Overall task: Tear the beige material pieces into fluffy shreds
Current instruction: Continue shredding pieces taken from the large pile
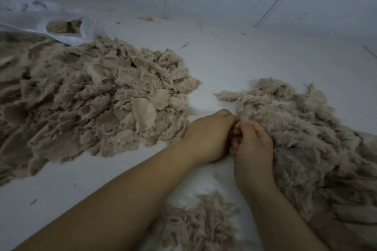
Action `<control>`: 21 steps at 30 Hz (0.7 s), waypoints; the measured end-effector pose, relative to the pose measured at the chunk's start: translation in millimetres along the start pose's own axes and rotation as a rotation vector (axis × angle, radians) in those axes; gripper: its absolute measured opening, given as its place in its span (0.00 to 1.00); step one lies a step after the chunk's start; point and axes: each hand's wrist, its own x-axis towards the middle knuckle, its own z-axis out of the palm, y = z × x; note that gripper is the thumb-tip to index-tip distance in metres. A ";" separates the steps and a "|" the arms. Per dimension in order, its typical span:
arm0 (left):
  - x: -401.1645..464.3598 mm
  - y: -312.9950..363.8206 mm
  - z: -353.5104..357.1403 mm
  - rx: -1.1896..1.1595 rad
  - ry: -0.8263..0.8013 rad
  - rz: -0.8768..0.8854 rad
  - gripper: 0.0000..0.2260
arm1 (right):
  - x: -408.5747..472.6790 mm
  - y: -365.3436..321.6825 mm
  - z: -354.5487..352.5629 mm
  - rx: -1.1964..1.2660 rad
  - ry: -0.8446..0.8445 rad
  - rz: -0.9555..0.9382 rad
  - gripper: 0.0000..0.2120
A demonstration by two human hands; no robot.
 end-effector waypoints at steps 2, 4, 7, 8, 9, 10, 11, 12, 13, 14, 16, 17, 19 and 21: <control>1.5 -1.8 10.3 0.005 0.037 -0.029 0.04 | 0.8 0.2 -0.6 0.003 -0.007 0.003 0.15; -1.3 -5.5 13.7 -0.041 0.086 -0.051 0.01 | 1.9 0.2 -0.2 0.003 -0.011 0.026 0.11; -8.3 -10.1 9.2 -0.147 0.125 -0.063 0.02 | 5.5 2.4 0.1 -0.010 -0.017 0.070 0.10; -10.9 -11.5 7.4 -0.173 0.140 -0.075 0.02 | 6.4 3.4 0.2 -0.024 -0.032 0.080 0.12; -13.3 -12.6 5.9 -0.193 0.155 -0.088 0.03 | 7.0 4.2 0.0 -0.033 -0.045 0.088 0.14; -15.8 -13.5 5.0 -0.215 0.174 -0.099 0.03 | 7.3 4.7 -0.1 -0.034 -0.056 0.098 0.15; -18.5 -13.7 4.1 -0.241 0.195 -0.109 0.03 | 7.5 4.6 -0.1 -0.022 -0.063 0.110 0.15; -21.3 -13.0 3.1 -0.276 0.217 -0.115 0.04 | 7.8 4.7 -0.6 -0.003 -0.063 0.121 0.15; -24.4 -12.0 2.1 -0.317 0.235 -0.114 0.06 | 8.5 5.2 -1.1 0.013 -0.052 0.128 0.15; -27.5 -11.2 1.2 -0.354 0.246 -0.108 0.07 | 9.4 6.4 -1.9 0.019 -0.037 0.127 0.14; -34.4 -9.6 0.1 -0.390 0.255 -0.079 0.07 | 10.9 8.9 -3.5 0.000 -0.029 0.112 0.12; -38.4 -8.3 0.6 -0.391 0.257 -0.062 0.07 | 11.4 10.2 -3.8 -0.018 -0.037 0.103 0.10; -45.2 -5.4 2.5 -0.387 0.262 -0.049 0.07 | 11.6 11.4 -3.7 -0.044 -0.039 0.093 0.08; -48.1 -4.4 3.4 -0.439 0.270 -0.087 0.07 | 11.9 11.7 -4.7 -0.044 -0.010 0.100 0.10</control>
